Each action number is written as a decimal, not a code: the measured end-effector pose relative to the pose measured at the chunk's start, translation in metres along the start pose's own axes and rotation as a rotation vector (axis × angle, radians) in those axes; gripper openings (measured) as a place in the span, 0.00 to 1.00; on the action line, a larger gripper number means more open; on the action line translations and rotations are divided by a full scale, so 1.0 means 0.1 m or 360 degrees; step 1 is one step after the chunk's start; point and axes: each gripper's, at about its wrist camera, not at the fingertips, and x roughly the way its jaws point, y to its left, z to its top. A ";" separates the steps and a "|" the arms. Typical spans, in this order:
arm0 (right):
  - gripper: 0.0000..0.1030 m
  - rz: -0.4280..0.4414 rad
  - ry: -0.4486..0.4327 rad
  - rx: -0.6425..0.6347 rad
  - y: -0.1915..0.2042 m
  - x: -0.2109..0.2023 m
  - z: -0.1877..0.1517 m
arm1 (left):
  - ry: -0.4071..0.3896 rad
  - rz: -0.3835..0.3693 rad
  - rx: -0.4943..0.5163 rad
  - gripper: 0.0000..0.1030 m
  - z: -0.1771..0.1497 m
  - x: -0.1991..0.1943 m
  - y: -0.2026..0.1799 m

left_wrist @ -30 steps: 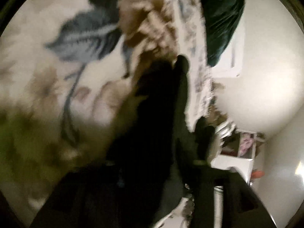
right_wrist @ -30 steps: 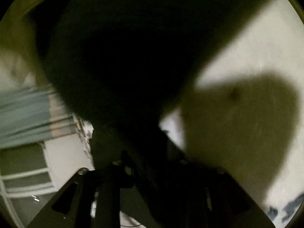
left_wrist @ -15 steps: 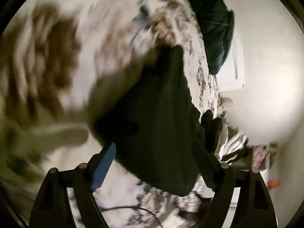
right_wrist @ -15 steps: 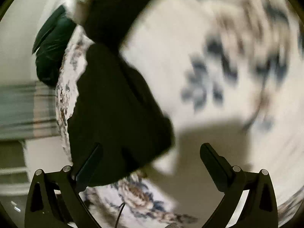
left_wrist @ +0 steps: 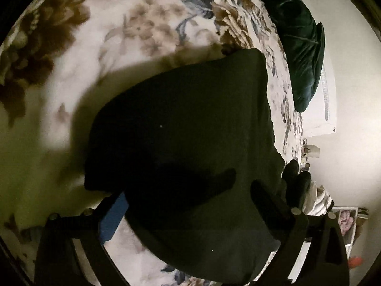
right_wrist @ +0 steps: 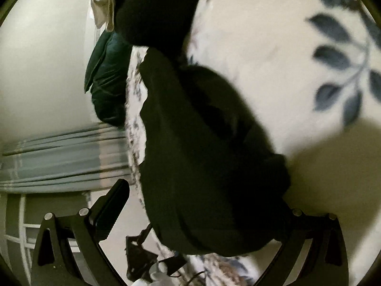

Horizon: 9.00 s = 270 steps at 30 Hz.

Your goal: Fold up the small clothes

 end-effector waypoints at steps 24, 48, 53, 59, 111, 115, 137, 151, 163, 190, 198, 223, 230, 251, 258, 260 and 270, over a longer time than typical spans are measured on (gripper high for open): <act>1.00 -0.0080 0.0070 0.0091 -0.05 0.34 0.15 | -0.0241 0.0173 -0.0232 1.00 0.08 0.11 0.08; 0.35 -0.0338 0.0111 0.0057 -0.01 -0.75 -0.69 | -0.0145 0.0164 0.0109 0.41 -1.02 -1.08 0.51; 0.51 -0.0443 0.0190 0.0056 -0.49 -0.80 -0.83 | -0.0042 0.0167 0.0055 0.56 -1.14 -0.92 0.89; 0.65 -0.0310 0.0127 0.0047 -0.52 -0.78 -0.84 | -0.0109 0.0449 0.0322 0.81 -1.38 -1.32 0.61; 0.73 -0.0753 0.0498 -0.0571 0.35 -0.46 0.77 | 0.0500 -0.0033 0.0517 0.77 0.02 0.03 0.27; 0.19 -0.0573 0.0536 -0.0559 0.45 -0.33 0.69 | 0.0470 -0.0175 0.0390 0.44 0.12 -0.03 0.36; 0.11 -0.0806 0.0066 -0.0868 0.97 -0.30 0.84 | 0.0201 0.0249 0.0992 0.17 0.38 0.01 -0.30; 1.00 -0.0997 0.0068 -0.0899 1.09 -0.83 0.26 | -0.0079 0.0600 0.1215 0.80 -0.57 -0.72 -0.82; 1.00 -0.0802 0.0080 -0.0160 -0.27 -1.52 -0.81 | 0.0258 0.0949 0.1296 0.94 -2.13 -0.19 -0.22; 1.00 -0.0191 -0.0131 0.0128 -0.94 -1.20 -1.26 | 0.0274 0.1011 0.1191 1.00 -1.65 0.32 -0.28; 0.98 -0.0120 -0.0247 0.0126 -0.87 -0.93 -1.30 | 0.0319 0.1000 0.1265 1.00 -1.58 0.36 -0.31; 0.36 -0.0526 -0.0535 -0.0006 -0.42 -0.89 -1.48 | 0.0221 0.0968 0.1287 1.00 -1.70 -0.43 -0.27; 0.28 -0.0869 -0.0518 -0.0783 0.78 -0.54 -1.92 | 0.0082 0.0952 0.0990 1.00 -1.29 -1.08 0.03; 0.81 -0.1250 0.0642 -0.2484 1.52 1.58 -4.37 | -0.0193 0.1009 0.0364 1.00 -0.53 -2.26 1.15; 0.98 -0.0718 0.0861 -0.1431 1.90 0.58 -3.32 | -0.0143 0.0779 0.0521 1.00 -0.50 -2.14 0.51; 0.98 -0.0790 0.0785 -0.1283 1.84 0.45 -2.92 | -0.0089 0.0711 0.0578 1.00 -0.53 -1.97 0.28; 0.98 -0.0885 0.0623 -0.0884 1.25 0.71 -1.53 | 0.0001 0.0864 0.0507 1.00 -0.62 -0.96 0.19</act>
